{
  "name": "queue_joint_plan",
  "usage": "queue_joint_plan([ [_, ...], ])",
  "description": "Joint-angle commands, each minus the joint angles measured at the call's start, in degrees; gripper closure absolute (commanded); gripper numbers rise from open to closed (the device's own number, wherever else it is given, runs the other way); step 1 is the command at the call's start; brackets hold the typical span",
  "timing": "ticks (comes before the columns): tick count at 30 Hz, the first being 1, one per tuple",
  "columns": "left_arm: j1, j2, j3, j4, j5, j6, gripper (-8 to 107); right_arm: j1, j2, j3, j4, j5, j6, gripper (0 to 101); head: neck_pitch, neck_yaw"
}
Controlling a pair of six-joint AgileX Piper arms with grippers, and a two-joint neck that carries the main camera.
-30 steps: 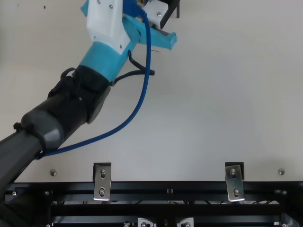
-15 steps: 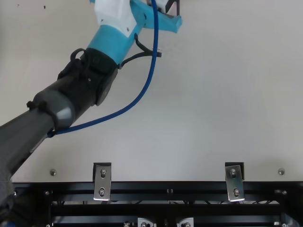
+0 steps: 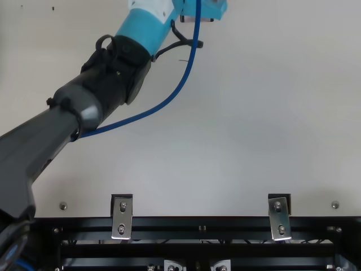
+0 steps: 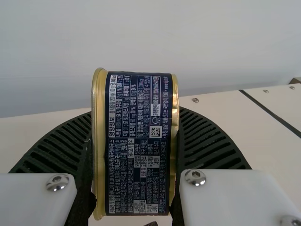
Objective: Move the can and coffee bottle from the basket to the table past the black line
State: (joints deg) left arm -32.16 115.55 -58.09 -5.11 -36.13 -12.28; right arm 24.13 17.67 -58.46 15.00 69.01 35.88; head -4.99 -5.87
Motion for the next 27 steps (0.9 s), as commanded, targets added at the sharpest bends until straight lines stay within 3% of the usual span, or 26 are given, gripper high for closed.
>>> queue_joint_plan([
  [1, 0.12, 0.47, -0.48, 0.21, 0.13, -0.08, 89, 0.00, 0.00, 0.00, 0.00, 0.00, 0.00, 0, -0.50, -0.38],
  [27, 0.05, 4.65, -0.44, -0.09, -3.73, -2.79, 89, 0.00, 0.00, 0.00, 0.00, 0.00, 0.00, 0, -0.50, -0.38],
])
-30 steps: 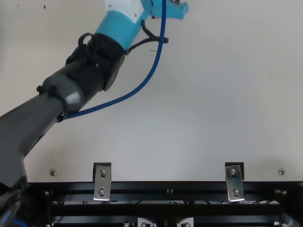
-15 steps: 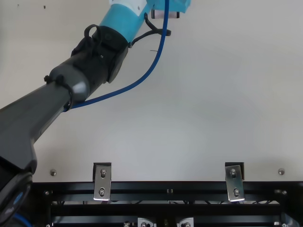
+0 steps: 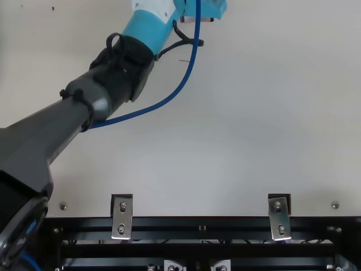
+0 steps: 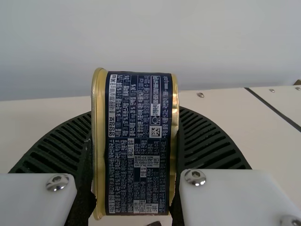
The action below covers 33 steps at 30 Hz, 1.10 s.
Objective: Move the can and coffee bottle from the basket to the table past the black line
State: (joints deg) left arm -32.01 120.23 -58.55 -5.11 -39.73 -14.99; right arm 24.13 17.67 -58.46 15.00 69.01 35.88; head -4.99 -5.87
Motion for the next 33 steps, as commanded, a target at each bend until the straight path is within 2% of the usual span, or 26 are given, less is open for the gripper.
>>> queue_joint_plan([
  [1, -0.14, 0.06, 0.13, -0.11, -0.26, -0.12, 89, 0.00, 0.00, 0.00, 0.00, 0.00, 0.00, 0, -0.50, -0.38],
  [22, -1.45, -2.30, 6.54, -1.24, -3.89, 2.15, 89, 0.00, 0.00, 0.00, 0.00, 0.00, 0.00, 0, -0.50, -0.38],
  [27, -1.07, -1.77, 5.47, -1.64, -3.37, 2.65, 89, 0.00, 0.00, 0.00, 0.00, 0.00, 0.00, 0, -0.50, -0.38],
  [33, -1.03, -0.57, 1.92, -2.64, -1.32, 3.59, 89, 0.00, 0.00, 0.00, 0.00, 0.00, 0.00, 0, -0.50, -0.38],
])
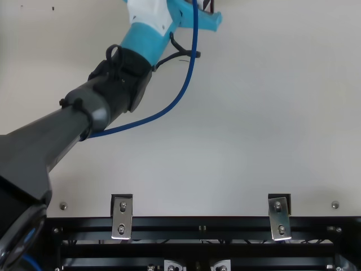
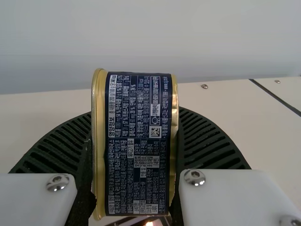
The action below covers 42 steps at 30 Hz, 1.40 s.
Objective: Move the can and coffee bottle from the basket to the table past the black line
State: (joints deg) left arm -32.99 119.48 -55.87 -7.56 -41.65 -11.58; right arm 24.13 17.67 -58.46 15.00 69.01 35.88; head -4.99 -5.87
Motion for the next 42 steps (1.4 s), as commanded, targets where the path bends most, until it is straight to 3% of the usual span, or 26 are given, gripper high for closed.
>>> queue_joint_plan([
  [1, -0.04, 0.41, -1.42, -0.32, 0.96, 0.35, 89, 0.00, 0.00, 0.00, 0.00, 0.00, 0.00, 0, -0.50, -0.38],
  [12, 0.01, 3.06, -7.86, -1.65, 4.54, 2.51, 89, 0.00, 0.00, 0.00, 0.00, 0.00, 0.00, 0, -0.50, -0.38],
  [20, -0.10, 4.04, -9.41, -1.03, 5.94, 1.58, 89, 0.00, 0.00, 0.00, 0.00, 0.00, 0.00, 0, -0.50, -0.38],
  [42, -1.29, 0.60, 2.48, 0.54, -1.77, -1.07, 89, 0.00, 0.00, 0.00, 0.00, 0.00, 0.00, 0, -0.50, -0.38],
])
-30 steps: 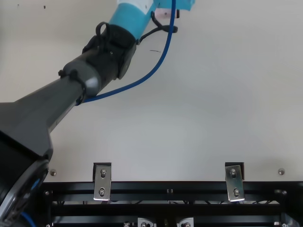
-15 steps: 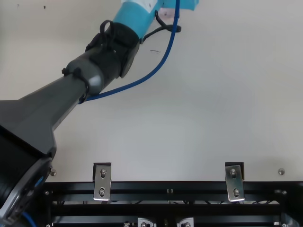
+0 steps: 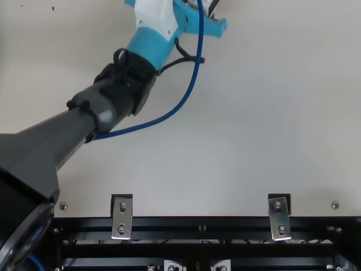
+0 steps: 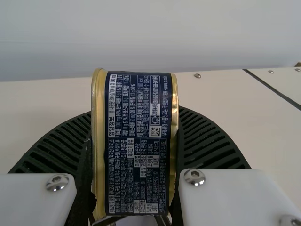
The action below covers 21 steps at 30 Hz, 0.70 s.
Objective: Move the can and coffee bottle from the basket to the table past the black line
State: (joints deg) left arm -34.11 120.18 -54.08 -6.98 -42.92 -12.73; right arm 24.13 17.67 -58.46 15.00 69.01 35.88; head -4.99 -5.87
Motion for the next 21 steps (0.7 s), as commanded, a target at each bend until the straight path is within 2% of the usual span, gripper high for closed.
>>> queue_joint_plan([
  [1, -0.27, -0.24, 1.18, -0.14, -0.87, 0.14, 89, 0.00, 0.00, 0.00, 0.00, 0.00, 0.00, 0, -0.50, -0.38],
  [10, -1.16, -0.82, 3.41, -1.50, -2.85, 1.17, 89, 0.00, 0.00, 0.00, 0.00, 0.00, 0.00, 0, -0.50, -0.38],
  [21, -1.95, 1.22, 0.09, -6.81, -3.87, 4.54, 89, 0.00, 0.00, 0.00, 0.00, 0.00, 0.00, 0, -0.50, -0.38],
])
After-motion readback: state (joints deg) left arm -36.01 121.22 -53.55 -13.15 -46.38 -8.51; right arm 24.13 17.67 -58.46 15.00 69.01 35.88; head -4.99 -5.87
